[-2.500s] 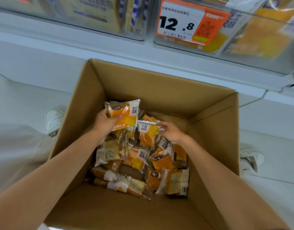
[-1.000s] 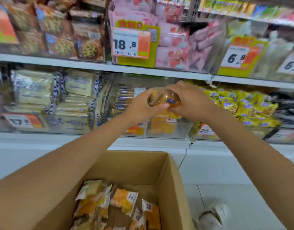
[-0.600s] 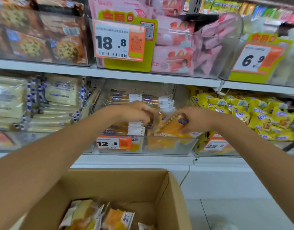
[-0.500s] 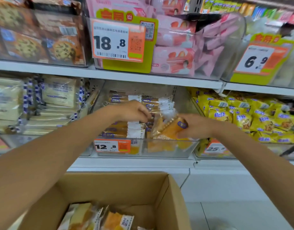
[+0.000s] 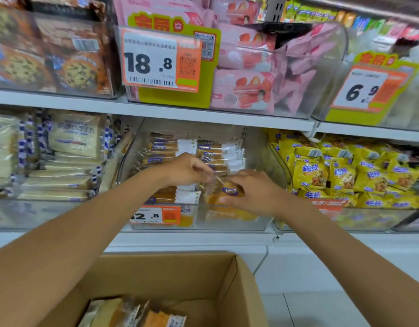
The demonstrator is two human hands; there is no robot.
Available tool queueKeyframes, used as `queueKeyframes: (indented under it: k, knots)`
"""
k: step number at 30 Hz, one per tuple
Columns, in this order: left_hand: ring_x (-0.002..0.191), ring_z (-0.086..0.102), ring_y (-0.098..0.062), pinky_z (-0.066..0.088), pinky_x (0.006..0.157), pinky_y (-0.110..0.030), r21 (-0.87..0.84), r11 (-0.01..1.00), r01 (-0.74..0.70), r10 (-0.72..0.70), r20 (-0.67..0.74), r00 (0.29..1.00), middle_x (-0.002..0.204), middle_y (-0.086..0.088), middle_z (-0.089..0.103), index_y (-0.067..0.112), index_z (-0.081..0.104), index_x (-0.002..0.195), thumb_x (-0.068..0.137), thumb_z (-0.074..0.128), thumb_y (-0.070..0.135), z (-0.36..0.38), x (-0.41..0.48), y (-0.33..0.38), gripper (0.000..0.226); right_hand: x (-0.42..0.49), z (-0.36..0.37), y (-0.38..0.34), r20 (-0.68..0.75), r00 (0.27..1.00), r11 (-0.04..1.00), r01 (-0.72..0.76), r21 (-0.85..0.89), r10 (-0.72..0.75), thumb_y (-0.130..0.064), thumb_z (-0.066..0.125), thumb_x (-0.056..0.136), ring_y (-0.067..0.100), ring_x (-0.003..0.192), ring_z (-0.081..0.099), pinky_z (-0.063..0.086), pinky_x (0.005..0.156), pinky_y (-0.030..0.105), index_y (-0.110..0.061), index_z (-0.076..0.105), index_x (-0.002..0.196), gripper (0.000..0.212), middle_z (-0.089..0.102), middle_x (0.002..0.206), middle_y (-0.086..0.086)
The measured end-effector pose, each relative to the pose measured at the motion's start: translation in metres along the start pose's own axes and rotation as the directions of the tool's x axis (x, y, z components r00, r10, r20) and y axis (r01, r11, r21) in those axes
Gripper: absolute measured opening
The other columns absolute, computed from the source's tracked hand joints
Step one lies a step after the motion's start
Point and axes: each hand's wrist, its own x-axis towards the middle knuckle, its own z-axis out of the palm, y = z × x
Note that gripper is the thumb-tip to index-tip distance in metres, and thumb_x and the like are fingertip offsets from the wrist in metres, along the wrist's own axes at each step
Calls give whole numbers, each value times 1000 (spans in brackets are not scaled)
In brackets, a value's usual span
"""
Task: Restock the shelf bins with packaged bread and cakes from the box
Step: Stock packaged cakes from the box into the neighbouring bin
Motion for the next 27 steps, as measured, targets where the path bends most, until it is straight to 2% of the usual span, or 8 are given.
queueKeyframes:
  k: [3,5,7,10,14,17,19,27]
  knots:
    - [95,65,-12,37,76,-26,-215,976,41,-51,-41,998,106,7,74,28,71,114,102,51,26,-7,-8,-2,24,-7,-1,1,-6,999,986,-43,161,44,-71,33,91,19,138,28,17,114,37,-40,37,146,63,38,146,-2]
    - [98,63,-7,40,80,-24,-171,985,30,-40,-52,998,118,4,71,31,69,115,103,46,33,-8,-17,-2,26,-9,10,6,-130,991,995,-30,95,43,-77,-1,84,18,148,8,2,119,41,-43,24,151,79,16,160,-3]
    - [112,60,-7,42,94,-25,-140,990,6,-14,-55,998,126,5,67,30,67,120,101,44,44,-2,-24,-3,33,-1,26,0,-56,998,1000,-27,-3,27,-77,-17,79,15,151,-6,-11,120,45,-40,13,154,90,2,164,-4]
    - [119,57,-8,41,110,-37,-142,987,-80,63,-121,991,128,9,65,35,66,119,90,52,57,15,-32,-4,39,13,31,-7,51,998,998,-43,47,41,-65,4,95,15,151,-6,-15,118,49,-36,9,156,68,1,165,-3]
    - [138,40,-13,29,116,-50,214,972,-95,121,-113,986,148,15,47,47,54,134,75,37,88,30,-36,-4,73,8,24,17,-126,976,979,-166,115,180,-54,18,102,18,150,12,5,121,42,-35,21,154,55,16,163,0]
    - [148,16,-10,10,120,-47,474,876,-89,153,-98,983,159,22,23,48,38,144,86,24,73,30,-36,-6,65,8,37,9,-40,971,949,-220,225,235,-51,22,103,24,149,17,21,116,36,-30,15,155,57,3,164,2]
    - [150,4,-5,2,118,-43,589,804,-87,147,-54,988,161,23,8,48,28,149,98,25,63,28,-37,-11,52,12,39,-2,14,978,933,-202,299,208,-56,21,101,25,151,6,16,118,35,-32,7,156,61,-5,164,0]
    - [148,-19,-7,-15,119,-52,638,762,-111,-16,189,982,160,22,-14,50,-6,151,98,10,62,20,-39,-12,57,10,35,14,170,965,966,-221,134,198,-79,6,86,19,151,-11,3,120,54,-45,-9,152,75,-19,161,-14]
